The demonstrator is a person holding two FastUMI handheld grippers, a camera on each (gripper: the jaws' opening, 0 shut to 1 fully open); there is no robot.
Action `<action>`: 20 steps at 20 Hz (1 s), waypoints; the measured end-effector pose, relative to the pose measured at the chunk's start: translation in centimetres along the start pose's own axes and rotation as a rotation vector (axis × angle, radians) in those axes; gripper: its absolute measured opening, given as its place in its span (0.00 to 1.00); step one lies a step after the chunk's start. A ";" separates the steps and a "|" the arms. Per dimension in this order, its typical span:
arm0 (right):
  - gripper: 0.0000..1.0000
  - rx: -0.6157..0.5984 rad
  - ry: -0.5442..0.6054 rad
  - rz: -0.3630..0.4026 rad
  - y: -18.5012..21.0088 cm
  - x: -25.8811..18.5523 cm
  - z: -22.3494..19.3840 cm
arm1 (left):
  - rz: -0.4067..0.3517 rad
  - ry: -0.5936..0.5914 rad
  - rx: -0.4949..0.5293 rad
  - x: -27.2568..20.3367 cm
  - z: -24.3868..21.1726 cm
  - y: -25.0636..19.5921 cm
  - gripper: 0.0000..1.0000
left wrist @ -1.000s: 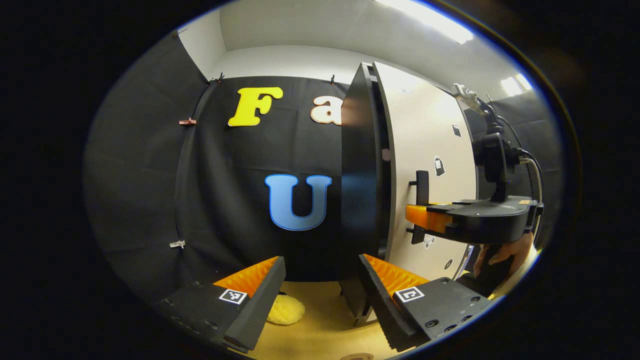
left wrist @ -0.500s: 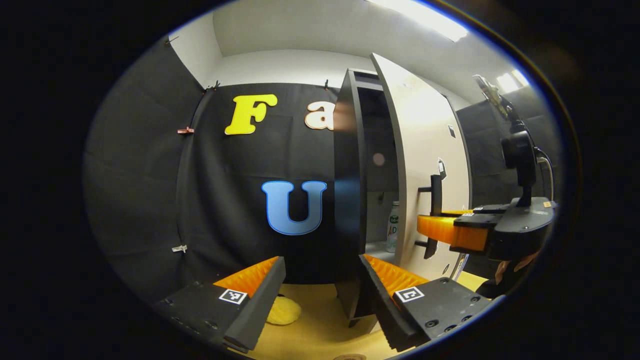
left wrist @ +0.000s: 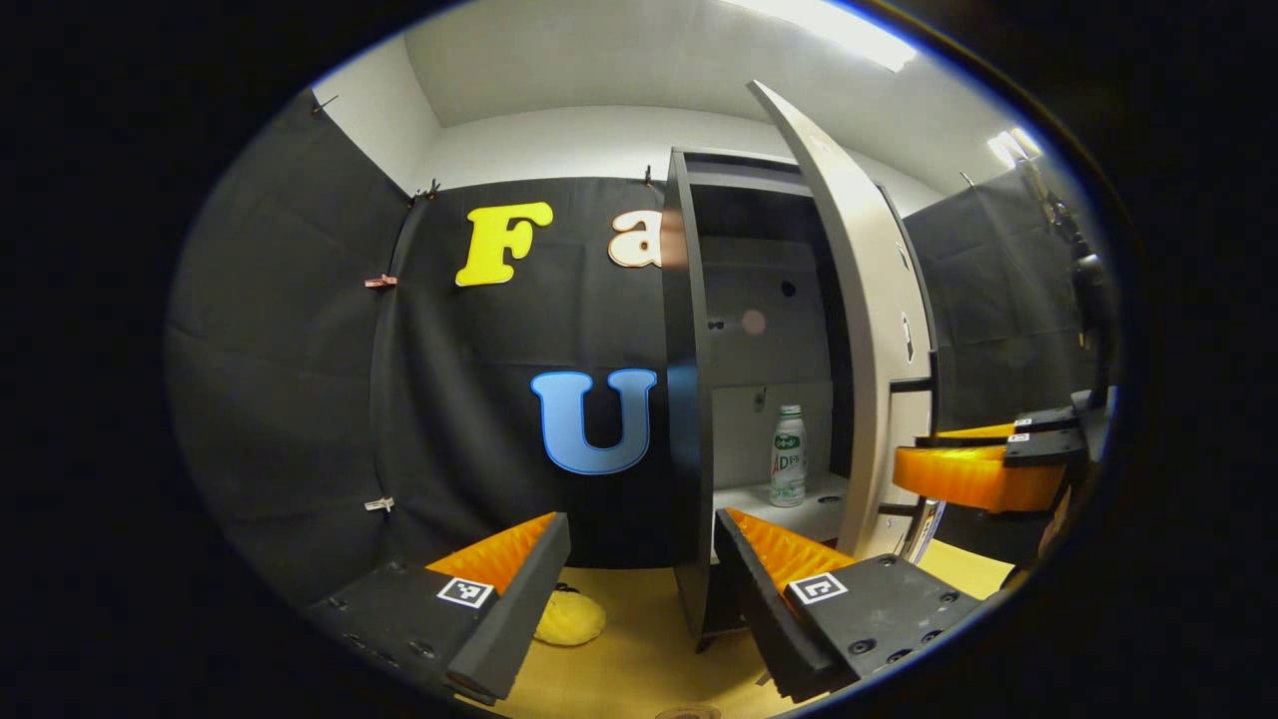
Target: Open the cabinet door with the right hand, grasp the bottle in the cabinet with the left hand and place it on the coaster, then close the cabinet door with the right hand.
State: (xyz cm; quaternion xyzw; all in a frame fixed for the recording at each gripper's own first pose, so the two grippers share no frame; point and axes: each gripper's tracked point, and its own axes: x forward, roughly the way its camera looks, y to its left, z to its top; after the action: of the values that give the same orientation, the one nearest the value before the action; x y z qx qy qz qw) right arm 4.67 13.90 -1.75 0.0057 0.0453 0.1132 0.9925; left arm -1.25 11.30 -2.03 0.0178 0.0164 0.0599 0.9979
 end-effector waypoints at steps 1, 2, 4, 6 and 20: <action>0.24 0.007 0.003 0.005 -0.1 -0.3 0.1 | -0.001 -0.001 -0.001 0.0 0.2 -0.5 0.92; 0.24 0.010 0.004 0.009 -0.2 -0.7 0.2 | -0.006 -0.005 -0.004 0.1 0.5 -1.3 0.92; 0.24 0.006 0.000 0.014 -0.8 -1.6 0.3 | -0.029 -0.010 -0.007 -0.2 0.8 -3.2 0.92; 0.24 0.016 0.001 0.014 -1.2 -2.4 0.5 | -0.057 -0.013 -0.007 -0.5 1.0 -5.2 0.92; 0.22 0.005 -0.032 -0.148 -6.9 -6.4 1.2 | -0.247 -0.007 -0.035 1.2 1.3 -18.1 0.92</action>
State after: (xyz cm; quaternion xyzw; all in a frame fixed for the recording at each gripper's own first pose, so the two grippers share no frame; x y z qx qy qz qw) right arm 0.13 5.69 -0.13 0.0068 0.0300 0.0393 0.9988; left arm 2.14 -6.60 -1.49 -0.0018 0.0139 -0.0634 0.9979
